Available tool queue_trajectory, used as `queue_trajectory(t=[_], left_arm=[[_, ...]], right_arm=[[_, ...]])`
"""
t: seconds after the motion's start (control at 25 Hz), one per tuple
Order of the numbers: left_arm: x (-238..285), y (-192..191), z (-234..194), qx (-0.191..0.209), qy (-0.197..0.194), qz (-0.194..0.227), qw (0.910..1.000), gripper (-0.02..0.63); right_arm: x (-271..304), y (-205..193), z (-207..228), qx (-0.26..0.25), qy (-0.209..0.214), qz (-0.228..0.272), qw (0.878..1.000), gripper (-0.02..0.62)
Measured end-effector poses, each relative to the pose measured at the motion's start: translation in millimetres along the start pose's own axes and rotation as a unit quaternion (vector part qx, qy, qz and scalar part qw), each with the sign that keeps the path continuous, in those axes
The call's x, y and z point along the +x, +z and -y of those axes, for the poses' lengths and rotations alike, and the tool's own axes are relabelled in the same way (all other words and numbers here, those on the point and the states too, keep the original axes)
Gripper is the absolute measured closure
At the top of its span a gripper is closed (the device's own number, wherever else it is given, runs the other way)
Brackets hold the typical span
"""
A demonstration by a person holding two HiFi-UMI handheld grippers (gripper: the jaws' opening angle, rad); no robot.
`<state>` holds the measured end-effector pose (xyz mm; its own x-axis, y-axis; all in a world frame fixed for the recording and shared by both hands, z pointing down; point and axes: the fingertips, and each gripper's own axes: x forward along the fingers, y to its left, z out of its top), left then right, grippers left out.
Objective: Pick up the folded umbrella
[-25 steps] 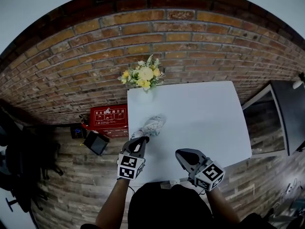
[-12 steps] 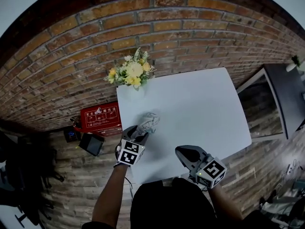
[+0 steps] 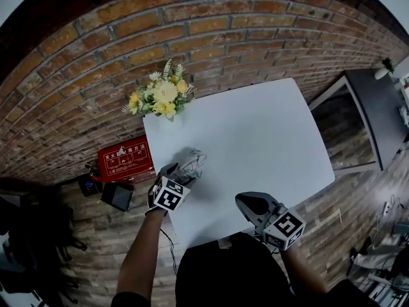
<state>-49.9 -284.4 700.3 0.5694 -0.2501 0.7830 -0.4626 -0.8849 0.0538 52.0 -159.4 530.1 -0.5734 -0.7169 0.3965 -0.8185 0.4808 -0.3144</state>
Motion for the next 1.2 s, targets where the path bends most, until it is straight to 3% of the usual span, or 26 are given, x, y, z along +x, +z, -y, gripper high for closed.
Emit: queue_trajectory(t=[0.2, 0.44, 1.08, 1.2], left_arm=[[11, -10, 2, 0.016, -0.023, -0.038, 0.9989, 0.255], [22, -15, 1, 0.029, -0.032, -0.056, 0.9975, 0.253], [34, -22, -3, 0.012, -0.024, -0.065, 0.9975, 0.258], [33, -21, -3, 0.006, -0.018, -0.062, 0.9979, 0.288]], right_arm=[[0, -4, 4, 0.0, -0.008, 0.0, 1.0, 0.573], [-1, -5, 4, 0.012, -0.014, 0.0, 1.0, 0.573], [-10, -19, 11, 0.012, -0.021, -0.019, 1.0, 0.573], [-10, -18, 11, 0.009, -0.018, -0.014, 1.0, 0.573]])
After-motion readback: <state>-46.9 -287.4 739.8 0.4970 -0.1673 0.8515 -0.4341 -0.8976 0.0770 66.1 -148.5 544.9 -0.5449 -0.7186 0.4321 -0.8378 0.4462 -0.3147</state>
